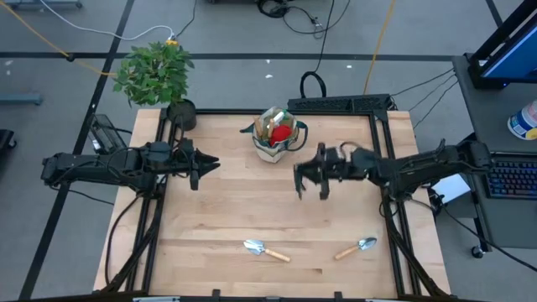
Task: Pick & Place Garden tools in Gardening bag
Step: Put the pruner into the gardening tool bag, then put the right hand trowel into the gardening tool bag
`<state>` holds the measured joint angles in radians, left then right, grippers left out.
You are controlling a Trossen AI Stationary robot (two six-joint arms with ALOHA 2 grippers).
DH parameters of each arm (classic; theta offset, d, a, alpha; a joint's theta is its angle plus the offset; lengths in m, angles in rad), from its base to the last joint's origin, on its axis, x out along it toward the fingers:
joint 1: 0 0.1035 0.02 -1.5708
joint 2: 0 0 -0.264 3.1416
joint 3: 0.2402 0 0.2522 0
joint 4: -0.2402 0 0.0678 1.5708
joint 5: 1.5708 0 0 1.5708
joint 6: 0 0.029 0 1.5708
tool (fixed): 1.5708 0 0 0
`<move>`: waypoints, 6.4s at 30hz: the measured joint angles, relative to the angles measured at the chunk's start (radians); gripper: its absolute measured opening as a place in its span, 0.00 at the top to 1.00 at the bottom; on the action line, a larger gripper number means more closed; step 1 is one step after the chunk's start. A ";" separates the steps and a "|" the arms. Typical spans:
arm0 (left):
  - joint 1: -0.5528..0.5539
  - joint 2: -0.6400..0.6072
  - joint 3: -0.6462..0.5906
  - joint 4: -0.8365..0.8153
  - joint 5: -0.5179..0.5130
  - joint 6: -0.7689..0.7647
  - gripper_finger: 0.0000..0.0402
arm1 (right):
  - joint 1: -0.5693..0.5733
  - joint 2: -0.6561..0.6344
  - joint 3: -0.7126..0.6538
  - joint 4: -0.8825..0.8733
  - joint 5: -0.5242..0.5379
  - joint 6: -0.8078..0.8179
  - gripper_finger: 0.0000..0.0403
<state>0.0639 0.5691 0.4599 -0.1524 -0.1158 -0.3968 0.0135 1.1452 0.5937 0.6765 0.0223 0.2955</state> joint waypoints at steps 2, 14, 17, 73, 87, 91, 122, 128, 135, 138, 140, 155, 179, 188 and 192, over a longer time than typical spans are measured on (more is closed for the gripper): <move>0.000 0.000 0.000 0.000 0.000 0.000 0.71 | -0.039 0.008 0.000 0.100 -0.001 0.001 0.89; 0.000 0.000 0.000 0.000 0.001 0.000 0.71 | -0.217 0.102 0.029 0.547 0.056 0.038 0.89; 0.000 0.000 0.000 0.000 0.001 0.000 0.71 | -0.232 0.138 0.077 0.551 0.058 0.012 0.89; 0.000 0.000 0.000 0.000 -0.122 0.088 0.71 | -0.281 0.674 0.466 0.316 0.373 -0.361 0.87; 0.000 0.000 0.000 0.000 -0.122 0.087 0.71 | -0.260 0.673 0.466 0.234 0.369 -0.361 0.82; 0.000 0.000 0.000 0.000 -0.122 0.086 0.71 | -0.260 0.673 0.466 0.209 0.370 -0.362 0.81; 0.000 0.000 0.000 0.000 -0.122 0.086 0.71 | -0.262 0.665 0.466 0.108 0.449 -0.515 0.48; 0.000 0.000 0.000 0.000 -0.122 0.087 0.71 | -0.259 0.598 0.470 -0.102 0.448 -0.577 0.48; 0.000 0.000 0.000 0.000 -0.122 0.087 0.71 | -0.258 0.508 0.470 -0.234 0.448 -0.576 0.48; 0.000 0.000 0.000 0.000 -0.122 0.080 0.71 | -0.244 0.462 0.470 -0.259 0.447 -0.550 0.48; 0.000 0.000 0.000 0.000 -0.122 0.080 0.71 | -0.230 0.423 0.462 -0.276 0.425 -0.533 0.48; 0.000 0.000 0.000 0.000 -0.122 0.078 0.71 | -0.114 0.079 0.407 -0.993 -0.075 -0.517 0.48; 0.000 0.000 0.000 0.000 -0.120 0.078 0.71 | 0.579 0.057 0.406 -1.416 -0.080 -0.332 0.48; 0.000 0.000 0.000 0.000 -0.118 0.079 0.71 | 0.737 0.138 0.406 -1.399 -0.080 -0.195 0.48; 0.000 0.000 0.000 0.000 -0.118 0.079 0.71 | 0.781 0.184 0.406 -1.391 -0.080 -0.151 0.48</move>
<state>0.0639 0.5691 0.4599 -0.1528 -0.2340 -0.3180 0.7940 1.3290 1.0000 -0.7142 -0.0578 0.1444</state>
